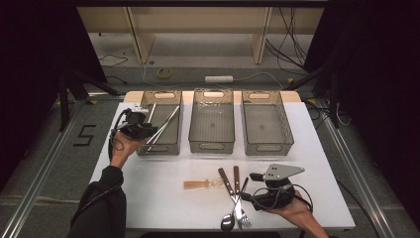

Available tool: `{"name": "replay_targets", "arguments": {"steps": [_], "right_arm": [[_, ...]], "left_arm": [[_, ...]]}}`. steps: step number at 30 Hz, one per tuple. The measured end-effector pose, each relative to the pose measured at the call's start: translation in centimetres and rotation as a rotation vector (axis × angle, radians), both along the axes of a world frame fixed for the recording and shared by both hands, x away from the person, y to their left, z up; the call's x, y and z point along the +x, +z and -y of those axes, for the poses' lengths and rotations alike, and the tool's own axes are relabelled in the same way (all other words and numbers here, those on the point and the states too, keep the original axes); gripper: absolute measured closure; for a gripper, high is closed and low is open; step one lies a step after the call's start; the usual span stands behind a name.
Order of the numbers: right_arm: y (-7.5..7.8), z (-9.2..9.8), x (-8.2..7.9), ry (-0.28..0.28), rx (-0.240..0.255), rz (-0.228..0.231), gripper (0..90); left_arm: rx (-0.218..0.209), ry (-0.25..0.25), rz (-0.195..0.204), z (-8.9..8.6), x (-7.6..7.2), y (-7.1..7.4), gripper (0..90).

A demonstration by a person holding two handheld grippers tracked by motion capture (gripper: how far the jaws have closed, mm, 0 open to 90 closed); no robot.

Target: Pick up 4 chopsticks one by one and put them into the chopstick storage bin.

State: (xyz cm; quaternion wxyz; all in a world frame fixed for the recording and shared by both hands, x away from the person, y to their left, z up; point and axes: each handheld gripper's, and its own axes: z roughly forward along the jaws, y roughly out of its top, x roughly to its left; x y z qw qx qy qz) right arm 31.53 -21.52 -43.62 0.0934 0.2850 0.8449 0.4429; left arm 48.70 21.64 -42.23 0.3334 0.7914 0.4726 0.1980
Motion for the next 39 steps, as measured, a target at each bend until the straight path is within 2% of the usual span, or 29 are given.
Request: {"name": "replay_targets", "arguments": {"steps": [3,6,8,14,19,27,36,39], "right_arm": [[0.0,0.0,0.0,-0.001,0.0,0.0,27.6],[0.0,0.0,0.0,0.0,-0.001,0.003,27.6],[0.0,-0.1,-0.1,0.0,-0.003,0.004,27.6],[0.0,0.1,-0.1,-0.01,-0.001,0.006,27.6],[0.1,0.3,0.0,-0.021,0.0,0.011,27.6],[0.0,0.5,0.1,-0.046,0.001,0.011,27.7],[0.0,0.7,0.2,-0.075,0.0,0.008,27.7],[-0.1,0.7,0.2,-0.076,0.003,0.006,27.7]], "left_arm": [[-0.016,-0.024,0.026,0.3,-1.0,0.4,52.0],[-0.004,-0.059,0.008,0.7,-1.6,0.8,45.6],[-0.019,-0.078,0.011,1.1,-2.1,1.1,42.6],[0.025,-0.169,-0.004,2.5,-3.8,1.8,35.4],[0.007,-0.224,-0.021,3.8,-4.9,2.2,31.2],[0.026,-0.298,-0.043,5.6,-6.6,2.0,27.5],[0.03,-0.359,-0.082,7.2,-8.2,1.0,24.1],[0.048,-0.378,-0.091,7.6,-8.6,0.6,23.0]]}}
